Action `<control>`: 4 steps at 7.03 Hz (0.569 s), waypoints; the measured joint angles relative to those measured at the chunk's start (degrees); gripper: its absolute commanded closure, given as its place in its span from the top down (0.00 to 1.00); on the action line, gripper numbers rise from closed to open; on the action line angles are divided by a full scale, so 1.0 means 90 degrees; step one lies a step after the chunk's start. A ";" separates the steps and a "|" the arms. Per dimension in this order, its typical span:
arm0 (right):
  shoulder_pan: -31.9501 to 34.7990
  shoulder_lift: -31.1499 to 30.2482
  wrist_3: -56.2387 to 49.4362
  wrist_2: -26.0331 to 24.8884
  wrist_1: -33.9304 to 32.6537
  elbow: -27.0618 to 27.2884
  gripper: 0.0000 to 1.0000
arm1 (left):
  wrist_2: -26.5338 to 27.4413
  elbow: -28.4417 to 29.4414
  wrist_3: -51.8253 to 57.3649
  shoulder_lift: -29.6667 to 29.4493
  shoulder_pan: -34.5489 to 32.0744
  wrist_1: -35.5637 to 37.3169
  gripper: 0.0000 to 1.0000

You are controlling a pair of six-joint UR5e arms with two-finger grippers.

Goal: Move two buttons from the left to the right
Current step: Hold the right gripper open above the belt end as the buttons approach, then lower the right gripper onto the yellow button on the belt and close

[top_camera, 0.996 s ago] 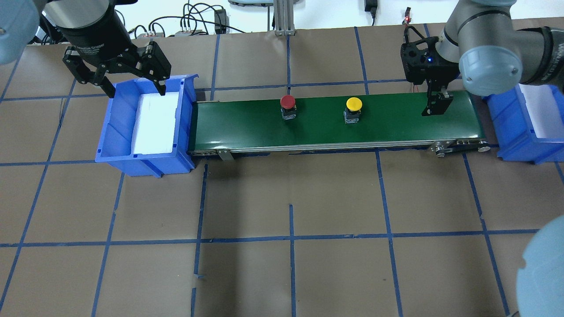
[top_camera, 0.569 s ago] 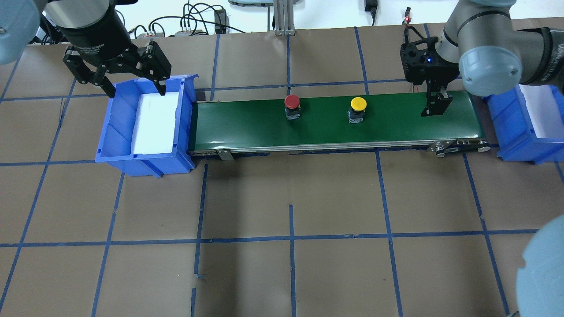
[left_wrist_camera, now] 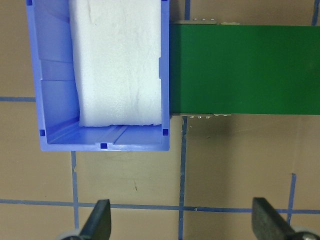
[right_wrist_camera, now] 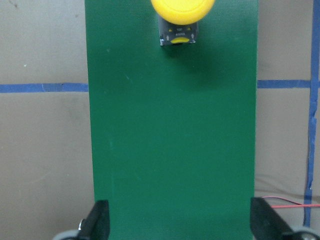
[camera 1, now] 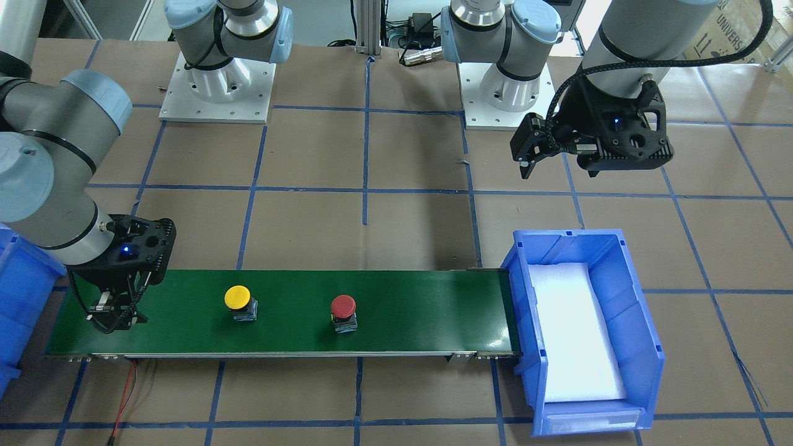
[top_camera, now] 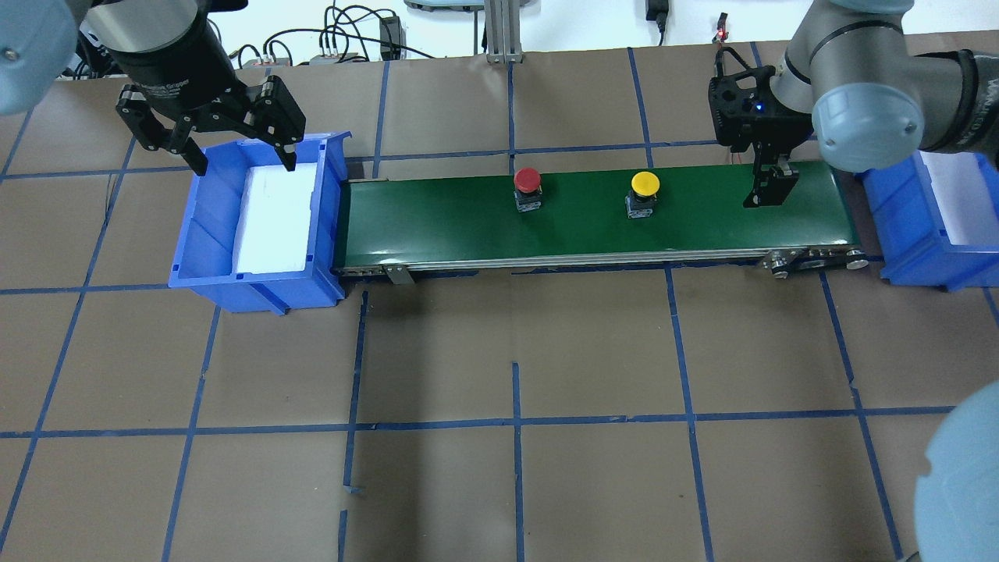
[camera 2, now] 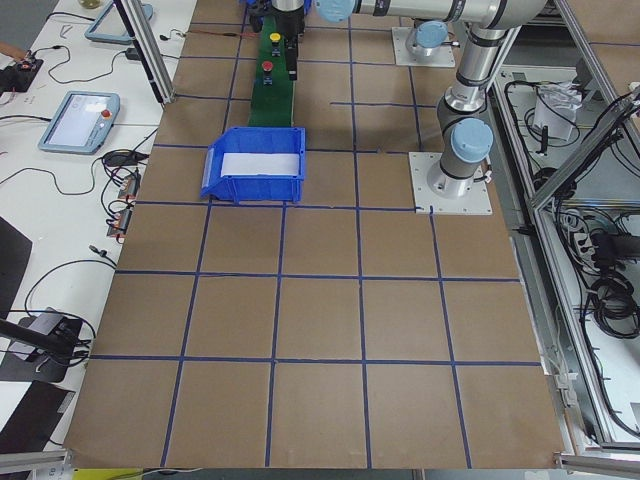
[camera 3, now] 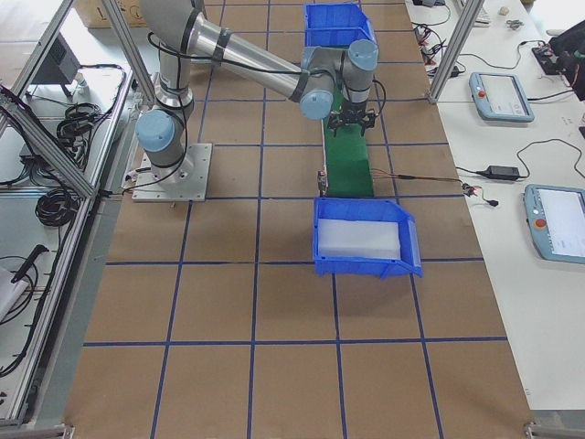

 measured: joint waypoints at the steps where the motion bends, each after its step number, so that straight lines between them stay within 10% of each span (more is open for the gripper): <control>1: -0.0016 0.0005 0.0044 0.0146 0.0000 0.0054 1.00 | -0.0003 0.0000 0.0000 0.0000 0.0000 0.0000 1.00; 4: -0.0054 0.0021 0.0214 0.0482 0.0002 0.0224 1.00 | 0.0005 0.0008 0.0000 0.0021 0.0001 0.0000 1.00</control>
